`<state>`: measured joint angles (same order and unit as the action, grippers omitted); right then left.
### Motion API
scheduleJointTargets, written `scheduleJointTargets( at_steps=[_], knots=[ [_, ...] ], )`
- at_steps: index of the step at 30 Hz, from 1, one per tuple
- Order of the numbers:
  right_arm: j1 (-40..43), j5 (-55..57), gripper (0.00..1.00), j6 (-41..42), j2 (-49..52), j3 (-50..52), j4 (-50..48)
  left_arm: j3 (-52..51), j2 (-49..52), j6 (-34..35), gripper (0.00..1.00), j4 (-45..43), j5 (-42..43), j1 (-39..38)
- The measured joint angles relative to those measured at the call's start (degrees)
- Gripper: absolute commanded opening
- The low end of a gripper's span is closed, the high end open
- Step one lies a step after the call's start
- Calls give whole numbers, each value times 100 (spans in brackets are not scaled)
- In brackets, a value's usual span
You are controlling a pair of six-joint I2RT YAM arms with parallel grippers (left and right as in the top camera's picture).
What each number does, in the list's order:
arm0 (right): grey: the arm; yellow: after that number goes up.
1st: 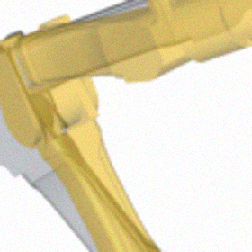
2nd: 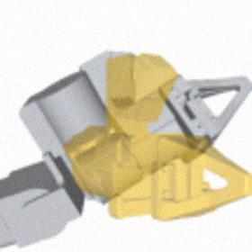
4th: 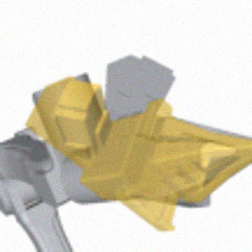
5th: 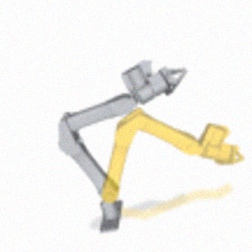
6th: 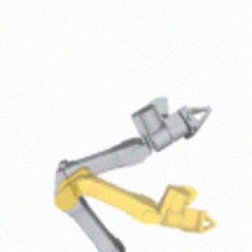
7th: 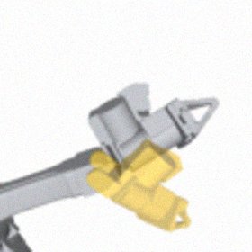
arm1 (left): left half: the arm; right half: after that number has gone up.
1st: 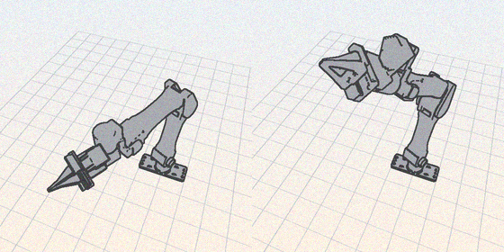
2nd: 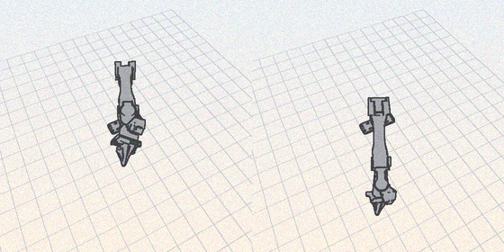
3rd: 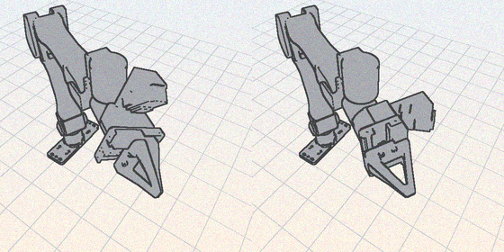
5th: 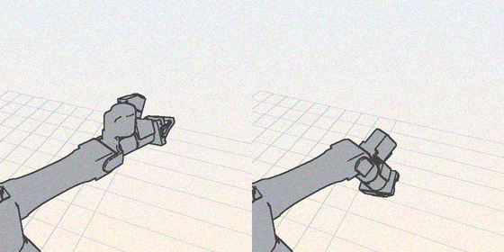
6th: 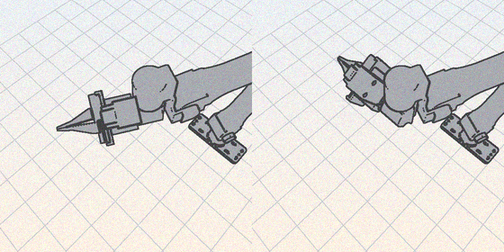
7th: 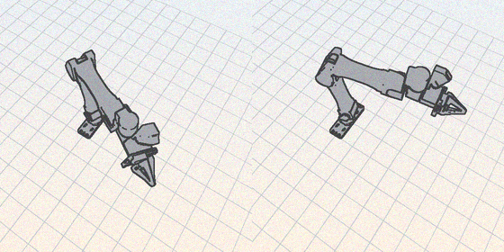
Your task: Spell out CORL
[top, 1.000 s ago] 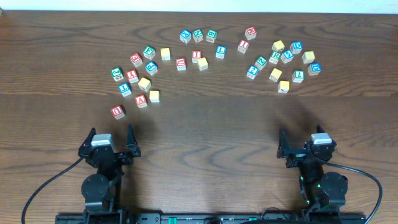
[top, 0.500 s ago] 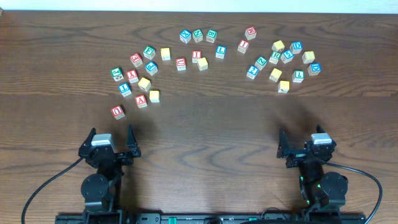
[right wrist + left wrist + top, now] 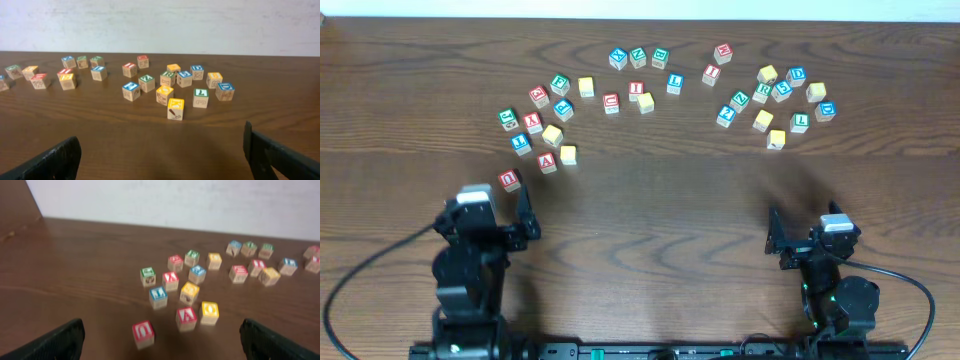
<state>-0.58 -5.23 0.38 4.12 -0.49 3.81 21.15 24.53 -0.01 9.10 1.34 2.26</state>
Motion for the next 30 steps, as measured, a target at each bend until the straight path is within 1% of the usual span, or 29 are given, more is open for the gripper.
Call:
scheduleJointTargets(
  at_steps=[6, 10, 17, 20, 24, 30],
  knots=[
    [0, 2, 99, 0, 0, 0, -2, 1491, 1325, -223, 98, 848, 199, 0],
    [0, 2, 99, 0, 0, 0, -4, 2597, 2243, -308, 98, 1580, 332, 0],
    [0, 2, 99, 0, 0, 0, -7, 4920, 4135, -343, 98, 3436, 509, 0],
    [0, 2, 99, 0, 0, 0, -4, 5829, 4957, -345, 98, 4015, 643, 0],
    [0, 2, 99, 0, 0, 0, -4, 6369, 5630, -345, 98, 4089, 916, 0],
    [0, 9, 99, 0, 0, 0, -4, 6391, 5928, -345, 98, 4105, 1172, 0]
  ],
)
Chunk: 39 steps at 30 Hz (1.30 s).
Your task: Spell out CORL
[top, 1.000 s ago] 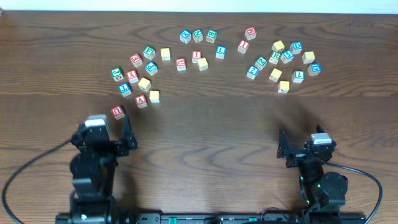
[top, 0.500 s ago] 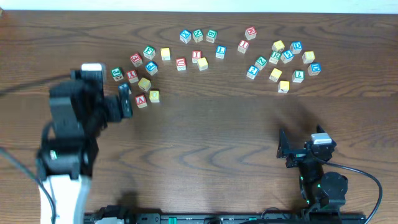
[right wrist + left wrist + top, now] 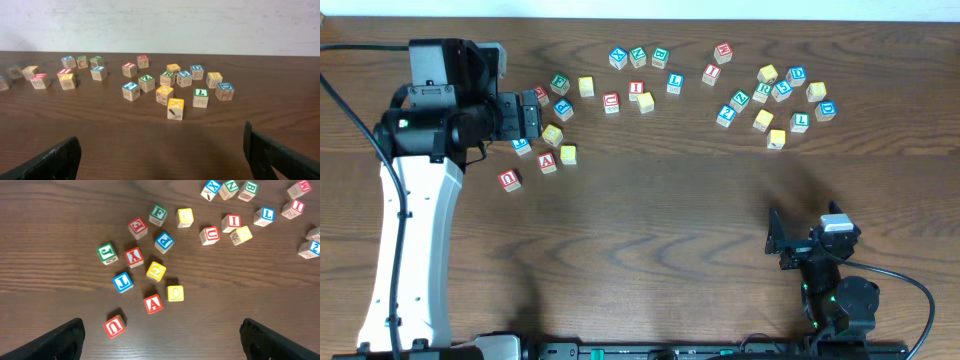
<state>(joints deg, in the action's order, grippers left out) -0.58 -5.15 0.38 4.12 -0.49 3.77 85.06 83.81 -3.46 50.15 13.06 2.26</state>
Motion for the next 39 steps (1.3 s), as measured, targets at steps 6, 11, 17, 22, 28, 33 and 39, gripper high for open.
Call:
scheduleJointTargets(
  at_steps=[6, 11, 17, 22, 28, 33, 39],
  knots=[
    [0, 0, 99, 4, 0, 0, 2, 0, 0, 2, 98, 63, 59, -2],
    [0, -22, 99, 111, 2, 4, -162, 0, 0, 2, 98, 101, 61, 0],
    [2, -48, 99, -42, 85, -11, -1314, 0, 0, 52, 98, 44, 70, -2],
    [46, -140, 99, -120, 748, -573, -1294, 2, 0, 219, 98, -87, 83, -68],
    [57, -444, 99, -181, 2507, -2297, -730, 2, 0, 243, 98, -219, 107, -260],
    [61, -623, 99, -256, 4061, -4142, 817, 4, 0, 367, 98, -278, 149, -304],
    [122, -874, 99, -365, 6019, -6835, 3235, 11, 0, 595, 98, -396, 157, -315]
  ],
)
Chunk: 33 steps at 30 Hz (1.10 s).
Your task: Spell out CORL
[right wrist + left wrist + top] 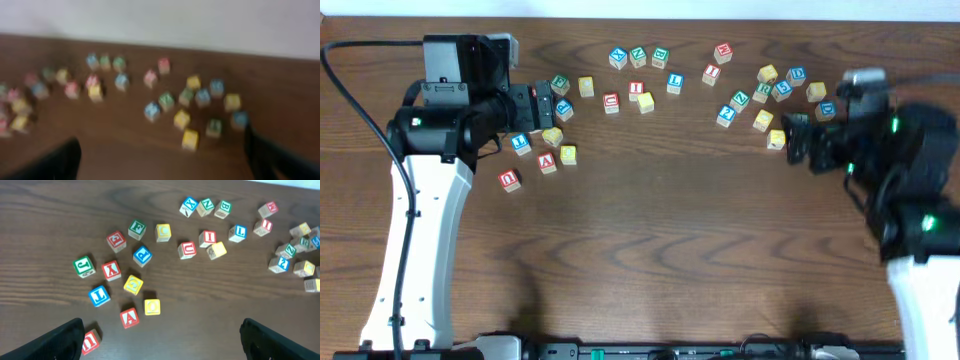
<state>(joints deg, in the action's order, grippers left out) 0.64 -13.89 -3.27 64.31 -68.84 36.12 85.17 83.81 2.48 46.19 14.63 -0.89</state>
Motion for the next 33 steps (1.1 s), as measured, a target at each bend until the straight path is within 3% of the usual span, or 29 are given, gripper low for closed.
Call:
scheduleJointTargets(
  at_steps=[6, 12, 14, 19, 33],
  knots=[
    [20, -201, 99, -310, 1657, -2417, 1917, 404, 293, 251, 98, 85, -68, -195],
    [22, -247, 99, -450, 2610, -3694, 3053, 1668, 1283, 428, 98, 859, -636, -726],
    [22, -264, 99, -470, 2796, -3858, 3226, 2184, 1681, 481, 100, 1047, -826, -879],
    [22, -267, 99, -479, 3003, -3888, 3333, 3084, 2592, 874, 89, 1137, -1394, -1174],
    [-7, -549, 99, -476, 3018, -3891, 3359, 3117, 4026, 1620, 80, 63, -1805, -1209]
  ],
)
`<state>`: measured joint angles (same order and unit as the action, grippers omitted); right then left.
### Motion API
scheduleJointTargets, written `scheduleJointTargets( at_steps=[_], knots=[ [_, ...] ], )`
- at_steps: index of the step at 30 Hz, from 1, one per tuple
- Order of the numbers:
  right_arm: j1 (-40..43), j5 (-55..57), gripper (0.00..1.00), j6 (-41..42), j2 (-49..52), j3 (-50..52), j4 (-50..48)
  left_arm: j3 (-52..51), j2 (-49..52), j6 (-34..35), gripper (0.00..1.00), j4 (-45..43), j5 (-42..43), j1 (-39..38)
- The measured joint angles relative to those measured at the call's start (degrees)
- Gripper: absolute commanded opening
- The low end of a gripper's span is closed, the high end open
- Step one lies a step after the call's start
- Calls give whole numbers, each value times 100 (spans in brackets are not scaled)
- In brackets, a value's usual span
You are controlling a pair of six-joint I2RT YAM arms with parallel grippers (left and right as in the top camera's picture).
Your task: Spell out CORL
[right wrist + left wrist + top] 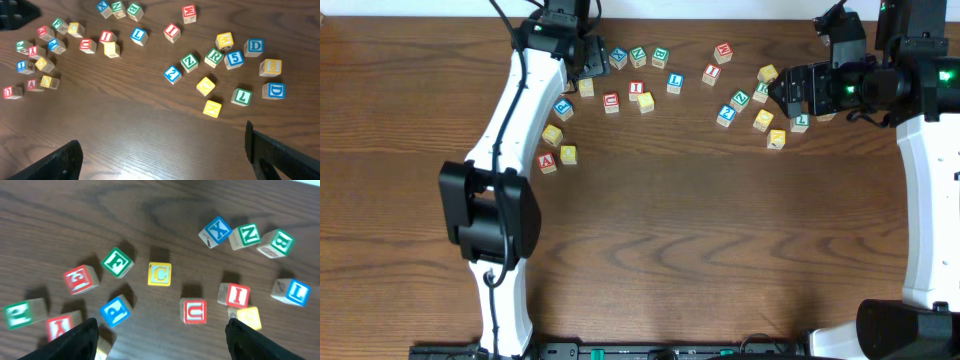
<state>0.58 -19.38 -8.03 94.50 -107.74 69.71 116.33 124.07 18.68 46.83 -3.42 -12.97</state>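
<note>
The yellow C block [159,274] lies flat among the left cluster, also seen as the yellow C block [586,87] just in front of my left gripper [584,62]. My left gripper [160,342] hovers open above it, empty. A yellow O block [568,154] sits at the cluster's near edge. The green R block [214,56] and a blue L block [138,35] lie flat farther right. My right gripper [161,150] hangs open and empty over bare wood in front of the right cluster; in the overhead view my right gripper [790,92] is beside the R.
Many other letter blocks are scattered in an arc along the far half of the table [660,230], among them a red U [193,311], red I [236,295], blue X [216,230] and blue D [275,90]. Both arms reach over the back of the table.
My left gripper has moved from over the left cluster's middle to farther back, lower above the C block. My right gripper has shifted back and now looks down on the right cluster.
Both arms rested folded at the table's front edge with grippers open. Then the left arm stood raised over the left cluster while the right stayed put. Then the right arm was up near the right cluster. Now both hover open; no block has moved.
</note>
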Motion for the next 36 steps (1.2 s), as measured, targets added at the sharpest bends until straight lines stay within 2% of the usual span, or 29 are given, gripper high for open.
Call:
scheduleJointTargets(
  at_steps=[16, 23, 34, 36],
  knots=[
    [-66, -39, 98, 0, 0, 0, 66, 0, 1143, 103, 74, -675, -125, -63],
    [-66, -37, 98, 0, 0, 0, 83, 0, 1239, 105, 67, -992, -160, -63],
    [-66, -37, 96, 0, 0, -2, 98, -7, 1239, 76, 67, -1368, -232, -63],
    [-66, -39, 97, 0, 0, -2, 107, -7, 1239, 76, 64, -1384, -258, -63]
  ],
)
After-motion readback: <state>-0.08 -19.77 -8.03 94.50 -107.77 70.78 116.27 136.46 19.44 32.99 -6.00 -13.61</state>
